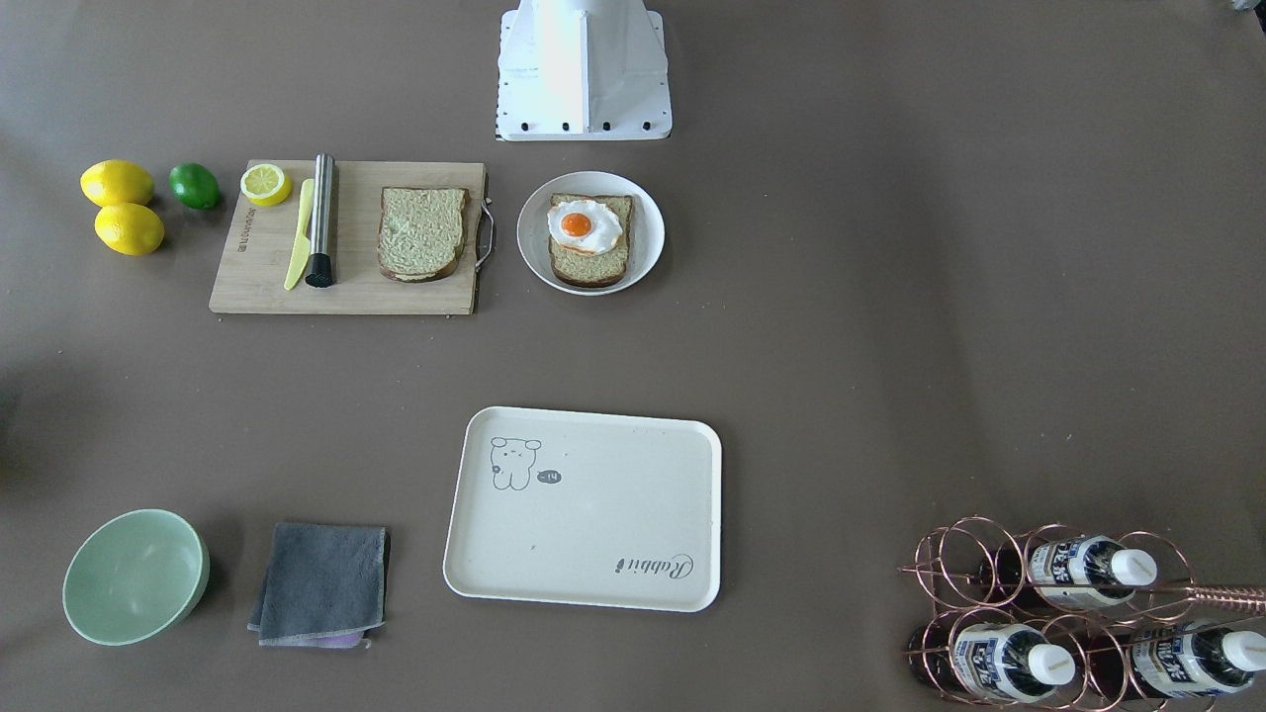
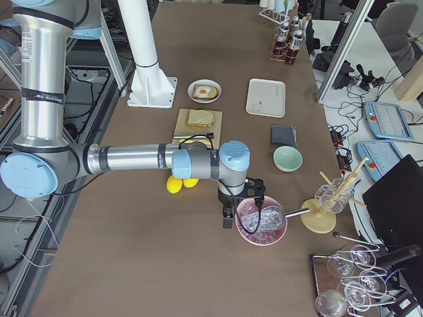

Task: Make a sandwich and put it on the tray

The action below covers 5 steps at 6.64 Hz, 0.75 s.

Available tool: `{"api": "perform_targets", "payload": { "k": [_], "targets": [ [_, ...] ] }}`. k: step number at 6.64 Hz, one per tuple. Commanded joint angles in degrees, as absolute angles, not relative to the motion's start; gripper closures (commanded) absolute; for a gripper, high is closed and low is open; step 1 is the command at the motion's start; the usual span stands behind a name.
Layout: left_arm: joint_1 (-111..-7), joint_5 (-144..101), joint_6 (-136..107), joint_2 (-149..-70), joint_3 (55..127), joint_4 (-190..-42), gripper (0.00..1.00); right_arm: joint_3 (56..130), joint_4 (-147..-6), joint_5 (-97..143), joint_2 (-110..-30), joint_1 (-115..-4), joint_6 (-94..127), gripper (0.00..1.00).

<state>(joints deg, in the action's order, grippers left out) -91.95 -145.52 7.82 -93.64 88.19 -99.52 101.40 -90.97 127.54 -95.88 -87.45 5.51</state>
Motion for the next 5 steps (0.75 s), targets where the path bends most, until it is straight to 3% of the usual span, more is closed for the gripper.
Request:
{"api": "perform_targets", "payload": {
  "k": [1,3,5],
  "targets": [
    [-90.54,-145.55,2.32,-98.14,88.42,-100.28,0.02,104.31,-81.19,128.66,-95.54,-87.36,6.76,0.00],
    [-86.24,-145.29,-1.90,-103.95,89.03,-105.70,0.03,103.63,-67.74,131.21,-96.07,-84.31,9.66,0.00],
    [-80.54,-138.22,-9.79,-108.95,90.87,-108.63,0.00,104.15,-67.15,130.87,-92.39,-76.58,18.12,0.01]
  ]
}}
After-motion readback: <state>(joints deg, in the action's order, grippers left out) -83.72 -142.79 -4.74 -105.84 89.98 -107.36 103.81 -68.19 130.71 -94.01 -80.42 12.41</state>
